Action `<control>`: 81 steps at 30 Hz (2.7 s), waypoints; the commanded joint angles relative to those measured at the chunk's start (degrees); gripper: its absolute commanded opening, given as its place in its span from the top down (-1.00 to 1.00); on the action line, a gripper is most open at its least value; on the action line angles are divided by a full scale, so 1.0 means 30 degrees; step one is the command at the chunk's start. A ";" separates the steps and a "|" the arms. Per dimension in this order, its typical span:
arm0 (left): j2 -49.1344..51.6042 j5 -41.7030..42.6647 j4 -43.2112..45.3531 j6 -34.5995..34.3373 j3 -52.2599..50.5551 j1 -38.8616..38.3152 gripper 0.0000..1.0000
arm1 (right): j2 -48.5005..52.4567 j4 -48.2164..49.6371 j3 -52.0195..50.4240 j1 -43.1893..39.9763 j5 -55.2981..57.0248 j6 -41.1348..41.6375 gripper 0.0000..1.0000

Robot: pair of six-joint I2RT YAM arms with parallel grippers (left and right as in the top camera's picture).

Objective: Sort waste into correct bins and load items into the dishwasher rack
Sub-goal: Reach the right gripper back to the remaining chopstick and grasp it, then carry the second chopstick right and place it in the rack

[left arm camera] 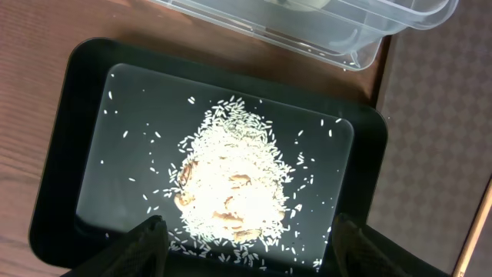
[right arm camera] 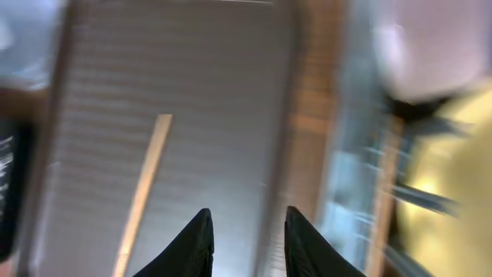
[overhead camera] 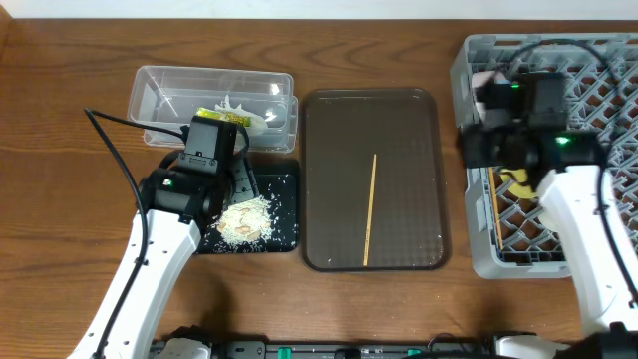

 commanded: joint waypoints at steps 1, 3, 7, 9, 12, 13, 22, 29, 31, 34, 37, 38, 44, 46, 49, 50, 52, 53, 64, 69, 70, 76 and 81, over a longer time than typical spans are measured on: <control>0.0109 -0.0226 -0.0058 -0.0109 -0.0044 0.0058 -0.42 | 0.0546 0.0248 -0.0321 0.1712 -0.0386 0.1384 0.43; 0.0109 -0.0226 -0.0058 -0.0109 -0.0044 0.0058 -0.42 | 0.1180 0.0619 -0.0648 0.2856 0.0262 0.2601 0.42; 0.0109 -0.0226 -0.0066 -0.0109 -0.0044 0.0058 -0.42 | 0.2812 0.1341 -0.1202 0.4641 0.0685 0.4167 0.30; 0.0109 -0.0226 -0.0066 -0.0109 -0.0044 0.0058 -0.42 | 0.4000 0.1472 -0.1239 0.5515 0.0685 0.4794 0.30; 0.0109 -0.0226 -0.0066 -0.0109 -0.0044 0.0058 -0.42 | 0.5435 0.1690 -0.1239 0.6462 0.0976 0.5646 0.31; 0.0109 -0.0226 -0.0066 -0.0109 -0.0044 0.0058 -0.42 | 0.5952 0.1807 -0.1239 0.6798 0.1122 0.6033 0.30; 0.0109 -0.0226 -0.0066 -0.0109 -0.0044 0.0058 -0.42 | 0.9092 0.2273 -0.1239 0.8349 0.2579 0.8378 0.38; 0.0109 -0.0226 -0.0073 -0.0102 -0.0044 0.0058 -0.42 | 0.9027 0.2142 -0.1209 0.8269 0.3942 0.8561 0.71; 0.0109 -0.0226 -0.0073 -0.0102 -0.0044 0.0058 -0.42 | 0.8641 0.2084 -0.1202 0.7919 0.4597 0.8553 0.78; 0.0109 -0.0226 -0.0066 -0.0109 -0.0044 0.0058 -0.42 | 0.7723 0.1814 -0.1188 0.7009 0.5253 0.8429 0.98; 0.0109 -0.0226 -0.0066 -0.0109 -0.0044 0.0058 -0.42 | 0.6688 0.1705 -0.1188 0.5887 0.5246 0.7366 0.98; 0.0109 -0.0226 -0.0066 -0.0109 -0.0044 0.0058 -0.42 | 0.6215 0.1632 -0.1188 0.5435 0.5238 0.6914 0.98; 0.0109 -0.0226 -0.0066 -0.0109 -0.0044 0.0058 -0.42 | 0.3344 0.0903 -0.1188 0.3235 0.5246 0.4707 0.98; 0.0109 -0.0226 -0.0066 -0.0109 -0.0044 0.0058 -0.42 | 0.2302 0.0831 -0.1188 0.2324 0.5246 0.3701 0.98; 0.0109 -0.0226 -0.0066 -0.0109 -0.0044 0.0058 -0.42 | 0.1027 0.0772 -0.1188 0.1129 0.5260 0.1501 0.98; 0.0109 -0.0226 -0.0066 -0.0109 -0.0044 0.0058 -0.42 | 0.0707 0.0714 -0.1188 0.0765 0.5253 0.0874 0.98; 0.0109 -0.0226 -0.0066 -0.0109 -0.0044 0.0058 -0.42 | 0.0277 0.0619 -0.1188 0.0066 0.5253 0.0517 0.98; 0.0109 -0.0226 -0.0066 -0.0109 -0.0044 0.0058 -0.42 | 0.0124 0.0510 -0.1188 -0.0401 0.5253 0.0517 0.98; 0.0109 -0.0226 -0.0051 -0.0109 -0.0044 0.0058 -0.42 | 0.0561 -0.0947 -0.1188 -0.2739 0.4947 -0.0656 0.98; 0.0109 -0.0226 -0.0066 -0.0109 -0.0044 0.0058 -0.42 | 0.1348 -0.1144 -0.1188 -0.2739 0.4962 -0.0685 0.98; 0.0109 -0.0226 -0.0066 -0.0109 -0.0044 0.0058 -0.42 | 0.1545 -0.1144 -0.1188 -0.2739 0.4962 -0.0685 0.98; 0.0109 -0.0226 -0.0066 -0.0109 -0.0044 0.0058 -0.42 | 0.2331 -0.1137 -0.1188 -0.2739 0.4962 -0.0678 0.64; 0.0109 -0.0226 -0.0073 -0.0109 -0.0044 0.0058 -0.42 | 0.2353 -0.0867 -0.1188 -0.2739 0.4962 -0.0678 0.41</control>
